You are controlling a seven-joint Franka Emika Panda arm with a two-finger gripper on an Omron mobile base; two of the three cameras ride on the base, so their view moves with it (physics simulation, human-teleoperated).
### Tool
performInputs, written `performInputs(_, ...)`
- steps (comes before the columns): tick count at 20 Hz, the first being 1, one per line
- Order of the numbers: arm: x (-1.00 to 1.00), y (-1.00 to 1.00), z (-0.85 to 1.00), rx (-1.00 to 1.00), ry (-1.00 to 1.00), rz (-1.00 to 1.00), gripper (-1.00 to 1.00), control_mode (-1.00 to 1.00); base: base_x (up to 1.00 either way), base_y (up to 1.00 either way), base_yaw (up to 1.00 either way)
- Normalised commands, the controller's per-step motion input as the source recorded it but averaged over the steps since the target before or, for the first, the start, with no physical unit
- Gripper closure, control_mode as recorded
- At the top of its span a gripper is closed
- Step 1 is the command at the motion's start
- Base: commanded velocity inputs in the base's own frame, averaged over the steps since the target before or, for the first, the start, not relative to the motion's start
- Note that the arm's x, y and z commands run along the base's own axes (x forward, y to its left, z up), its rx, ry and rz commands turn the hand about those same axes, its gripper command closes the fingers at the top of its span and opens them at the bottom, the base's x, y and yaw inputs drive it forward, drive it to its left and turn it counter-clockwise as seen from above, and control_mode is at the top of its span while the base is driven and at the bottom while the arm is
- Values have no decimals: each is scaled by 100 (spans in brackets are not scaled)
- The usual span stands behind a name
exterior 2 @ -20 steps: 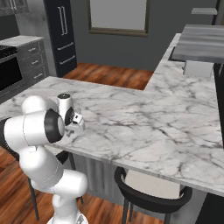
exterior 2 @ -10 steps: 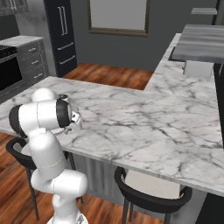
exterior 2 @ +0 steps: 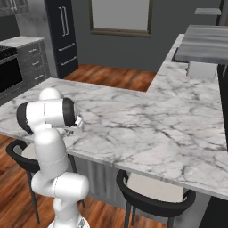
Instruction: Take the fork and place it on the left side of the plate. Then take the spoon and place it on the right side of the plate. Make sure they're directly next to the plate.
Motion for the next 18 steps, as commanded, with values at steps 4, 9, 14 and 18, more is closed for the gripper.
performInputs(4, 0, 0, -2, 4, -5, 0, -100, -100, 0, 0, 0)
performInputs(9, -1, -6, 0, 6, -10, 0, -100, -100, 0, 0, 0)
performInputs(14, -11, -33, 1, 9, -15, 0, -100, -100, 0, 0, 0)
performInputs(18, -21, -46, 7, 11, -19, 0, -100, -100, 0, 0, 0)
